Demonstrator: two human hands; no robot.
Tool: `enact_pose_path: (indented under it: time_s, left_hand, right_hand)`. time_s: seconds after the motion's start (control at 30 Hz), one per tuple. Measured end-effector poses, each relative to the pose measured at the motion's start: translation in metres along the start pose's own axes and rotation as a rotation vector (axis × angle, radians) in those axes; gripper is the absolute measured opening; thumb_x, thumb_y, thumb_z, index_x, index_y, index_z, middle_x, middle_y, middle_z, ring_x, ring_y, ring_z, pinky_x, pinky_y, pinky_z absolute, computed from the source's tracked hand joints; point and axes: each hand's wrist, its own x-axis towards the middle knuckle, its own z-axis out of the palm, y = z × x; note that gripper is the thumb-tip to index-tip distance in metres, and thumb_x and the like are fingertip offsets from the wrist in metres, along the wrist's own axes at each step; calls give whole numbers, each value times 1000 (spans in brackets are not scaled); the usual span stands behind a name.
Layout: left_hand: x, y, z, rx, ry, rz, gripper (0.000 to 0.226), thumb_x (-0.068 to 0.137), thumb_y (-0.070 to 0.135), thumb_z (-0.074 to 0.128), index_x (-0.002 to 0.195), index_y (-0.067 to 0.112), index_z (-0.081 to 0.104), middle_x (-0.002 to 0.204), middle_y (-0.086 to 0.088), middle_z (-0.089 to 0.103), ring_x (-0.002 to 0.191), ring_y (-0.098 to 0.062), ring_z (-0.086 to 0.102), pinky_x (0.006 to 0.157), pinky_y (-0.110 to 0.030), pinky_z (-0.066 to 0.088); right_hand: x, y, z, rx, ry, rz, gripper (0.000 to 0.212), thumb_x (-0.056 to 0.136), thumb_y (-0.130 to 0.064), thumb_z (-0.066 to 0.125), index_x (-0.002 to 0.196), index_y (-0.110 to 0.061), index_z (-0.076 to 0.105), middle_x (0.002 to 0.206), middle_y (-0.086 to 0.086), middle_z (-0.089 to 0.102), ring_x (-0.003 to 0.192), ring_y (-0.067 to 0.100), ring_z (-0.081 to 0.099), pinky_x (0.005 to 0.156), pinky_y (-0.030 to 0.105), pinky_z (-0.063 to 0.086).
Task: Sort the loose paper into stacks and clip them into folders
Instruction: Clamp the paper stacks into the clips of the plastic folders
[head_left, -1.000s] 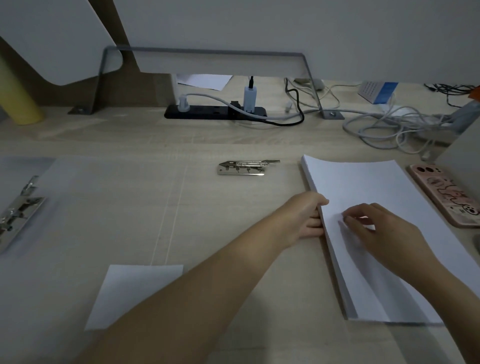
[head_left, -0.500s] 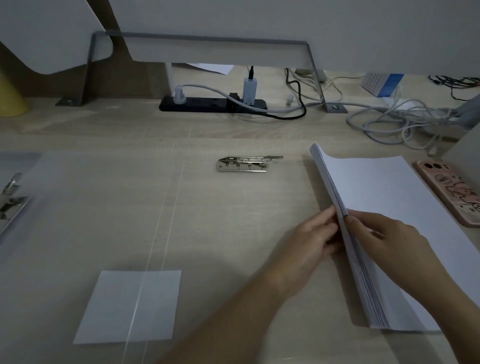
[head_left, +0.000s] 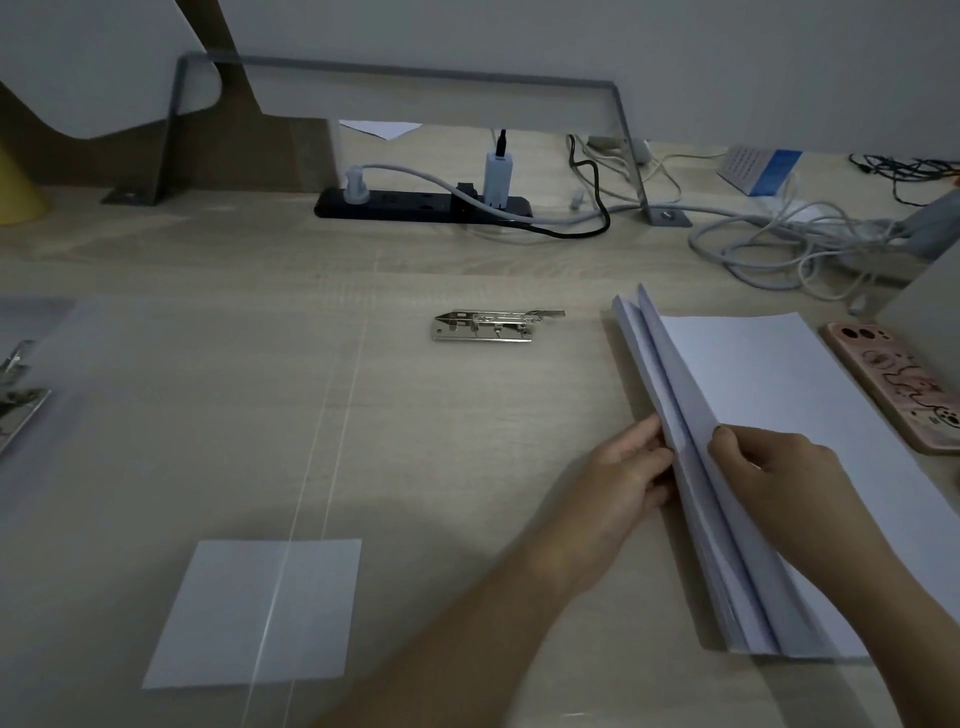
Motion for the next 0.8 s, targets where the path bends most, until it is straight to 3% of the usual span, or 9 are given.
enact_pose_path:
  time_s: [0.07, 0.13, 0.2, 0.27, 0.33, 0.4, 0.57, 0.7, 0.8]
  left_hand:
    - [-6, 3, 3, 156, 113, 90, 48, 93, 23, 42, 140, 29, 39, 144, 11, 44, 128, -2, 44, 108, -25, 36]
    - [-11, 10, 10, 325, 176, 157, 53, 96, 25, 41, 146, 31, 25, 150, 18, 28, 136, 2, 28, 109, -18, 25]
    - [-9, 17, 17, 275, 111, 66, 52, 97, 28, 41, 146, 27, 25, 149, 12, 32, 134, -4, 33, 103, -19, 28]
    - [-3, 26, 22, 192, 48, -81, 50, 90, 39, 45, 136, 21, 40, 140, 0, 48, 122, -15, 48, 104, -30, 37]
    - [5, 31, 25, 234, 80, -162, 57, 78, 51, 44, 124, 19, 50, 126, -4, 57, 111, -20, 55, 103, -42, 42]
    - [16, 29, 28, 303, 140, -205, 57, 70, 46, 41, 117, 17, 52, 120, -10, 61, 103, -25, 59, 98, -45, 46]
    - [12, 50, 35, 473, 218, -209, 41, 88, 19, 48, 125, 3, 44, 124, -16, 55, 96, -28, 57, 75, -32, 46]
    - [6, 54, 38, 474, 257, -143, 46, 91, 8, 42, 136, 3, 32, 139, -15, 44, 122, -30, 48, 84, -29, 41]
    - [-10, 60, 27, 407, 242, -29, 39, 92, 5, 37, 131, 10, 37, 123, -4, 53, 98, -15, 57, 66, -12, 40]
  right_hand:
    - [0, 0, -1, 20, -6, 19, 46, 92, -12, 43, 50, -13, 24, 47, 3, 21, 47, 16, 19, 48, 26, 16]
    - [-1, 1, -2, 36, -13, 29, 45, 92, -12, 42, 51, -12, 25, 47, 3, 23, 47, 15, 20, 48, 26, 17]
    - [-1, 2, -1, 50, -13, 36, 45, 93, -12, 43, 51, -11, 27, 47, 5, 27, 47, 16, 23, 48, 27, 19]
    - [-2, -1, -2, 62, -18, 41, 45, 96, -16, 40, 52, -11, 39, 48, 6, 38, 46, 17, 32, 48, 28, 24]
    - [-4, -4, -5, 71, -46, 55, 40, 99, -23, 34, 75, -11, 64, 65, 13, 57, 56, 17, 46, 53, 28, 33]
    - [-5, -6, -7, 71, -68, 62, 41, 100, -26, 29, 107, -12, 67, 92, 18, 66, 71, 19, 50, 66, 29, 34]
    - [-6, -6, -8, 107, -80, 70, 40, 99, -26, 32, 118, -9, 62, 116, 16, 65, 93, 23, 55, 84, 30, 38]
    - [-7, 6, -21, 143, -15, 81, 36, 98, -26, 38, 128, -15, 54, 135, 6, 54, 124, 24, 48, 104, 35, 33]
    - [-9, 18, -41, 190, 140, 134, 38, 95, -22, 45, 132, -15, 50, 136, 12, 50, 125, 31, 46, 104, 44, 33]
